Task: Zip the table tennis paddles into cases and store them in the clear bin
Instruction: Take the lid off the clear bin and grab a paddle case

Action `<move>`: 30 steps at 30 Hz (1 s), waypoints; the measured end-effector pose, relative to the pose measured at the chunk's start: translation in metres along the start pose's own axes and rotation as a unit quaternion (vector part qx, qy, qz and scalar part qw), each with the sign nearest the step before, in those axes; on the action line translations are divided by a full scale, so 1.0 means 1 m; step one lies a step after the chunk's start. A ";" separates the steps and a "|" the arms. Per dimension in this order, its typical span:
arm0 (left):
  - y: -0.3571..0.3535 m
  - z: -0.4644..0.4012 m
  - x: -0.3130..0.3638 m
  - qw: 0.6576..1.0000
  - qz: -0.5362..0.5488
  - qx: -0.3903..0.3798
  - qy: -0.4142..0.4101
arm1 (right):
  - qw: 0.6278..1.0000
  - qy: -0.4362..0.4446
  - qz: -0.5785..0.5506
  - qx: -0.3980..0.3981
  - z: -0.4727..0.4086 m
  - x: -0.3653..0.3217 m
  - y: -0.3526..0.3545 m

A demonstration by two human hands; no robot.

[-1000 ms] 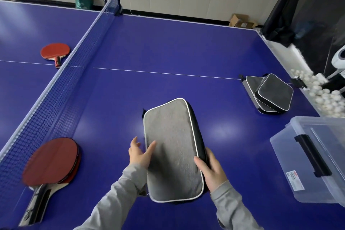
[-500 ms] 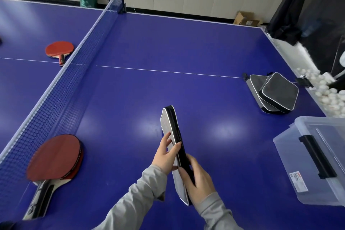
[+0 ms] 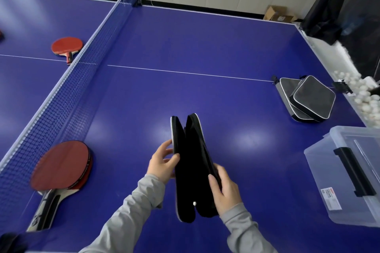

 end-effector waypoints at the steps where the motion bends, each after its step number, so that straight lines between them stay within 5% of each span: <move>1: 0.012 -0.006 -0.004 0.999 -0.018 0.034 0.006 | 1.000 -0.016 0.001 0.018 -0.003 0.009 0.007; 5: 0.071 -0.035 -0.032 0.983 -0.079 0.150 0.071 | 0.989 -0.132 -0.050 0.050 -0.013 0.064 0.034; 11: 0.111 -0.063 -0.086 0.979 -0.085 0.142 0.117 | 0.964 -0.263 0.024 0.014 -0.008 0.144 0.041; 18: 0.113 -0.071 -0.114 0.960 -0.183 0.182 0.107 | 0.941 -0.295 0.161 -0.035 -0.014 0.171 0.022; 20: 0.104 -0.067 -0.111 0.940 -0.283 0.179 0.068 | 0.940 -0.268 0.208 -0.041 -0.016 0.169 0.018; 25: 0.047 -0.027 -0.111 0.814 -0.565 0.094 -0.097 | 0.947 -0.029 0.320 -0.029 -0.020 0.136 -0.007; 30: 0.016 -0.008 -0.158 0.761 -0.647 -0.029 -0.052 | 0.896 -0.007 0.396 -0.203 -0.020 0.145 -0.055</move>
Point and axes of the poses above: each hand's wrist, its own z-axis away from the middle knuckle, its own y-axis out of the back of the hand, x = y × z, the point moved 4 cm from there along -z, towards the middle knuckle
